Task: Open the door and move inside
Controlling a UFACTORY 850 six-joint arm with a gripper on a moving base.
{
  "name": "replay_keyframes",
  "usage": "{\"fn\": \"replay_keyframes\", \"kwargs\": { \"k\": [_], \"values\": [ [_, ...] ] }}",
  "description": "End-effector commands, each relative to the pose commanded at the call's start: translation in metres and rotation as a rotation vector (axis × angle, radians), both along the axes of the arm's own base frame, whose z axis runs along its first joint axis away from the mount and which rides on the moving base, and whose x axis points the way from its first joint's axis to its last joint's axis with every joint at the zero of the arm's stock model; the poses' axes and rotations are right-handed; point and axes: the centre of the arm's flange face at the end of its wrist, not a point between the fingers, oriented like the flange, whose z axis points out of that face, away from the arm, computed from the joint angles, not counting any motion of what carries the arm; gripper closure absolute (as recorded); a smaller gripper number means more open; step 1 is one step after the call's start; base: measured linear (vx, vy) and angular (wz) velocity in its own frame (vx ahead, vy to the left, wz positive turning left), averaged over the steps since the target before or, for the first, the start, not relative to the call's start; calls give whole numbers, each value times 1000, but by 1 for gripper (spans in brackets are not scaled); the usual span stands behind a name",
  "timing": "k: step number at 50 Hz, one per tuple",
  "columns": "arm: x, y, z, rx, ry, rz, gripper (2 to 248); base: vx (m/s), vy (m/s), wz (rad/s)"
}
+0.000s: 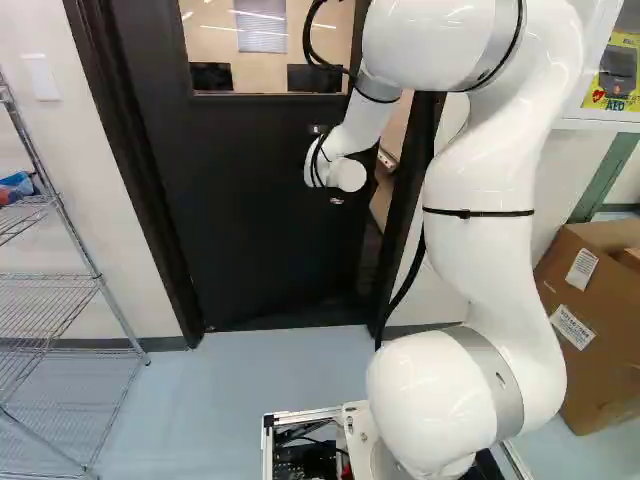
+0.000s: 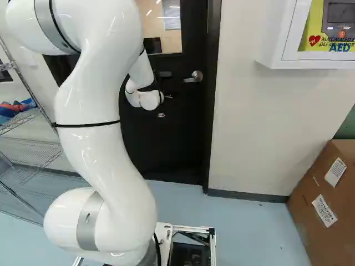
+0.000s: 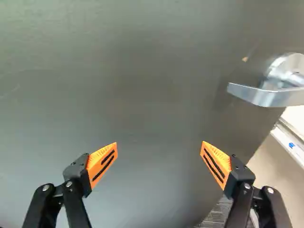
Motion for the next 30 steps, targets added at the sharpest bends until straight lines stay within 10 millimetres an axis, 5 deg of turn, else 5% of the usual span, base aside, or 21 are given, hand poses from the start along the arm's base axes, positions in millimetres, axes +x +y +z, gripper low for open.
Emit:
{"fn": "replay_keyframes", "kwargs": {
  "k": [30],
  "values": [
    [54,42,-9,-39,-36,116,3,0,0,0]
  ]
}}
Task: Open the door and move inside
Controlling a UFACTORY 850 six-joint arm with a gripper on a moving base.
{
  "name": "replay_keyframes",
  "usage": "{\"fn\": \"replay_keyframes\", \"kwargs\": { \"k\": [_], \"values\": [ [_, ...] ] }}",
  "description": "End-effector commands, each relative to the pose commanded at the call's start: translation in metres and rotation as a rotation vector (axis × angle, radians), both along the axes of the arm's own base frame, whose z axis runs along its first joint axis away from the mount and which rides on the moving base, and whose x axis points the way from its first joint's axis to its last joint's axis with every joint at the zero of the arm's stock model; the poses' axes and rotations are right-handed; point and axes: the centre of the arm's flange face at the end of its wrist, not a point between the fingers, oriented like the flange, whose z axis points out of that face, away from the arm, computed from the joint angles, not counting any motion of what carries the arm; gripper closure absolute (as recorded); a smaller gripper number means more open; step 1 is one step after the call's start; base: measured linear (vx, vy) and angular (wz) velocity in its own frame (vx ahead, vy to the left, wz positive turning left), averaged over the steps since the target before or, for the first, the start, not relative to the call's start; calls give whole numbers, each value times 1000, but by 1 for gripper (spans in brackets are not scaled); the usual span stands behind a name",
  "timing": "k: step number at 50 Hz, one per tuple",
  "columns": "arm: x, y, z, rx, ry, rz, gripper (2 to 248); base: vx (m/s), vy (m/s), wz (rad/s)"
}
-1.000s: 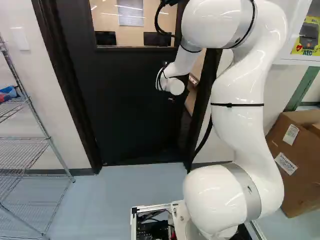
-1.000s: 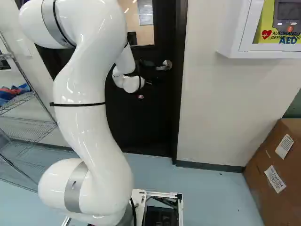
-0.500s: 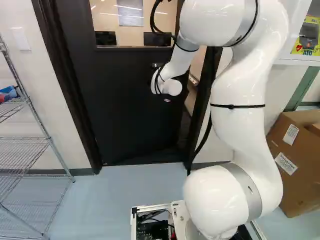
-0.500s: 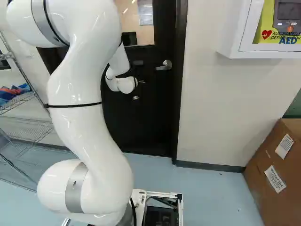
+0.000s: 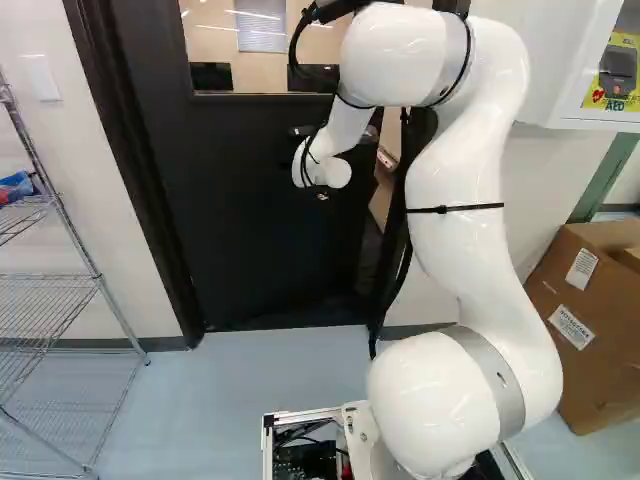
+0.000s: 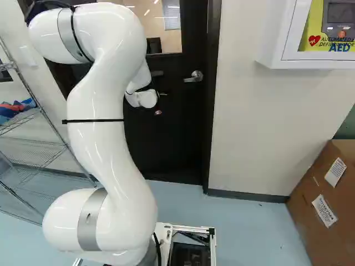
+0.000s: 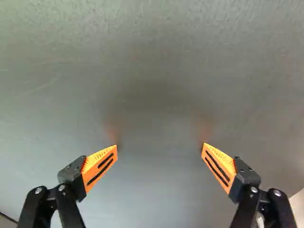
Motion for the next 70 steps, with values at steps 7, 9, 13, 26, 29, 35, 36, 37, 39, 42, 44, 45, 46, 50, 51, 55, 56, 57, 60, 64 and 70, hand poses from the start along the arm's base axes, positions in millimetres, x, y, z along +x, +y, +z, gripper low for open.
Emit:
{"fn": "replay_keyframes", "kwargs": {
  "k": [7,9,13,26,29,35,36,37,39,42,44,45,46,50,51,55,56,57,60,64,70],
  "values": [
    [14,8,-2,2,-11,10,3,0,0,0],
    [17,11,-3,2,-14,12,3,5,-3,16],
    [25,16,-5,3,-21,18,3,1,1,8],
    [50,31,-10,7,-44,34,3,0,0,0],
    [55,34,-11,7,-48,37,3,0,0,0],
    [62,40,-13,9,-56,43,3,0,0,0],
    [64,41,-13,9,-57,44,3,0,0,0],
    [65,42,-13,9,-59,45,3,0,0,0],
    [66,44,-14,10,-61,47,3,0,0,0],
    [68,45,-14,10,-62,49,3,0,0,0],
    [69,46,-14,10,-63,50,3,0,0,0],
    [69,46,-14,10,-63,50,3,0,0,0],
    [69,46,-14,10,-63,50,3,0,0,0],
    [67,47,-14,10,-61,51,3,0,0,0],
    [66,47,-14,10,-60,52,3,0,0,0],
    [60,47,-12,9,-55,53,3,0,0,0],
    [58,47,-12,9,-53,54,3,0,0,0],
    [56,47,-12,8,-52,54,3,0,0,0],
    [51,47,-11,8,-47,55,3,0,0,0],
    [43,46,-9,7,-40,57,3,0,0,0],
    [31,46,-7,5,-30,60,3,0,0,0]
  ]
}}
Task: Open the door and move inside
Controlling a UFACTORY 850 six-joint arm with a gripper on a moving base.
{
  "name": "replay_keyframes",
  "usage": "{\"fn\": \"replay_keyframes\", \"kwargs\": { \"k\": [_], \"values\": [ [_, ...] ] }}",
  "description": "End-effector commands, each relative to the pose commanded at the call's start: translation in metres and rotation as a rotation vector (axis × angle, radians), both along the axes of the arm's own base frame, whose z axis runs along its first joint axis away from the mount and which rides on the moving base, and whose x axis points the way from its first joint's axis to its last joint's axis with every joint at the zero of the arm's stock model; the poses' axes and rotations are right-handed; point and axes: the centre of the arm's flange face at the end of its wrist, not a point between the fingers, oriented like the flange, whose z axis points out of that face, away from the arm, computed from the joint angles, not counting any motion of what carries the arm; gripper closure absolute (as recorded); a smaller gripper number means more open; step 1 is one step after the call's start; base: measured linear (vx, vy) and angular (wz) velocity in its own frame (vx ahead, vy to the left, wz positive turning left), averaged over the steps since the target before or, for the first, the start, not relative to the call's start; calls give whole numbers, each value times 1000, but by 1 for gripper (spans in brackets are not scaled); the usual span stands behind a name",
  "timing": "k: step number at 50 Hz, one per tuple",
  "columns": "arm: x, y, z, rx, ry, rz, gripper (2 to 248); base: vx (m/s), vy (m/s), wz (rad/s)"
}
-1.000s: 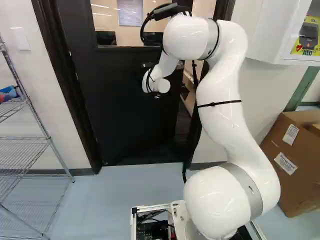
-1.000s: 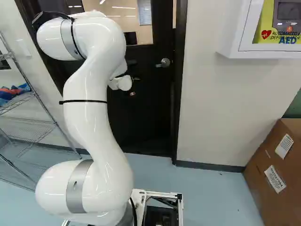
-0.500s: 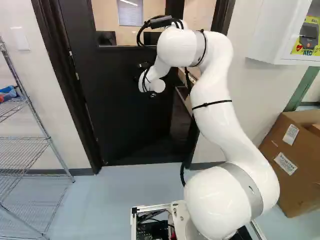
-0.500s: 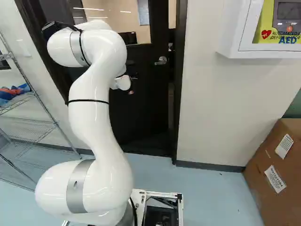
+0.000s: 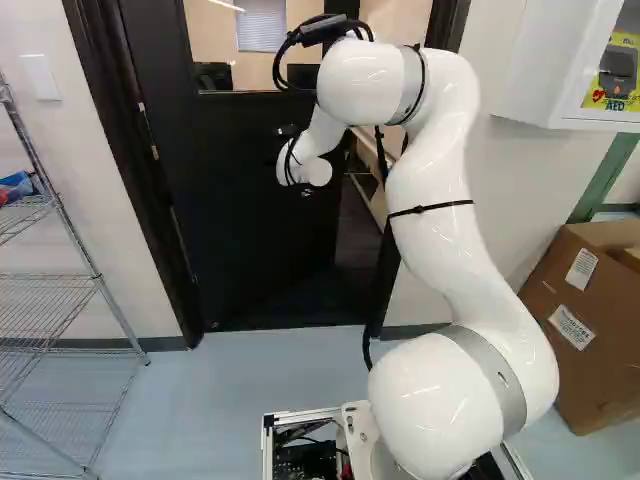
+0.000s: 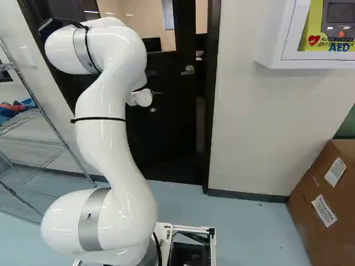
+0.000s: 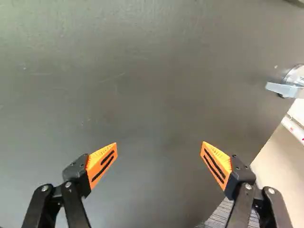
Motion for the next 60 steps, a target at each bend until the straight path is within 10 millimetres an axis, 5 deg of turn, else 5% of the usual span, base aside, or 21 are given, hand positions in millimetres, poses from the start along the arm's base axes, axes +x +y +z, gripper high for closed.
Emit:
{"fn": "replay_keyframes", "kwargs": {
  "k": [60],
  "values": [
    [-121,-25,17,-16,81,-1,3,0,0,0]
  ]
}}
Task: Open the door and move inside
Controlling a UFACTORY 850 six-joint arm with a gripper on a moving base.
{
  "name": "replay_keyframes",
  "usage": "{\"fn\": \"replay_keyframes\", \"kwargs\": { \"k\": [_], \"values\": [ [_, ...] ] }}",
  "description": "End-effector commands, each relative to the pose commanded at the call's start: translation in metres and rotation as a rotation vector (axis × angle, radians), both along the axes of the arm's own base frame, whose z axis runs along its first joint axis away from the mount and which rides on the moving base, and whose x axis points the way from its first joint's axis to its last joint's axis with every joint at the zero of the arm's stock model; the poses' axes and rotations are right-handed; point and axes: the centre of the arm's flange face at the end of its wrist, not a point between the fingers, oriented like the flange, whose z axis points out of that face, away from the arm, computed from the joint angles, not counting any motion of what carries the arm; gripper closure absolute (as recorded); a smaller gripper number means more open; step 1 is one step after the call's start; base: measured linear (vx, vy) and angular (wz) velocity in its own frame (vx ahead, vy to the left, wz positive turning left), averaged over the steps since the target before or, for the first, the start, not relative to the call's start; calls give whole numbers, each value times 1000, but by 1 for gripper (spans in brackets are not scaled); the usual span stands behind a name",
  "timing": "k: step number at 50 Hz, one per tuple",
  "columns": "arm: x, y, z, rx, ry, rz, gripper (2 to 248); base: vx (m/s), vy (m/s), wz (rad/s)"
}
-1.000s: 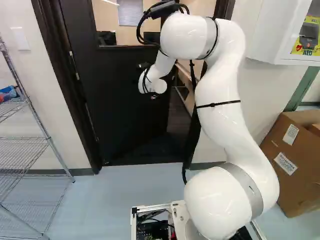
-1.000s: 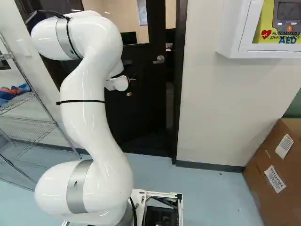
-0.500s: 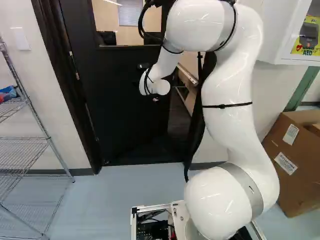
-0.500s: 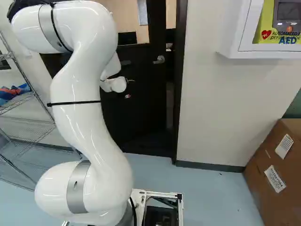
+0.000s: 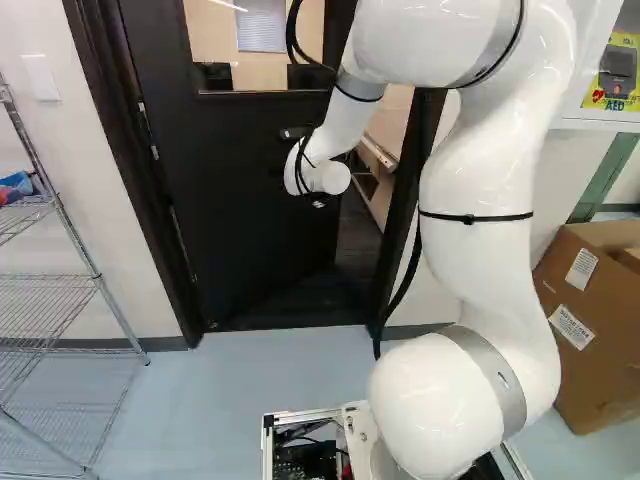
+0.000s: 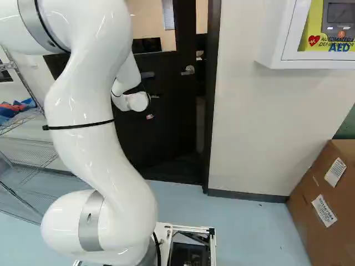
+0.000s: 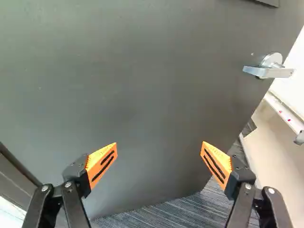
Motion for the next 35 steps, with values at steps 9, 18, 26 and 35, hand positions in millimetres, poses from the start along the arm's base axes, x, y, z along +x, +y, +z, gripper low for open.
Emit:
{"fn": "replay_keyframes", "kwargs": {
  "k": [9,18,26,35],
  "values": [
    [-19,-6,2,-2,9,-4,3,0,0,0],
    [-37,-12,3,-3,17,-8,3,0,0,0],
    [-54,-17,4,-4,23,-13,3,0,0,0],
    [-72,-23,5,-5,29,-17,3,0,0,0]
  ]
}}
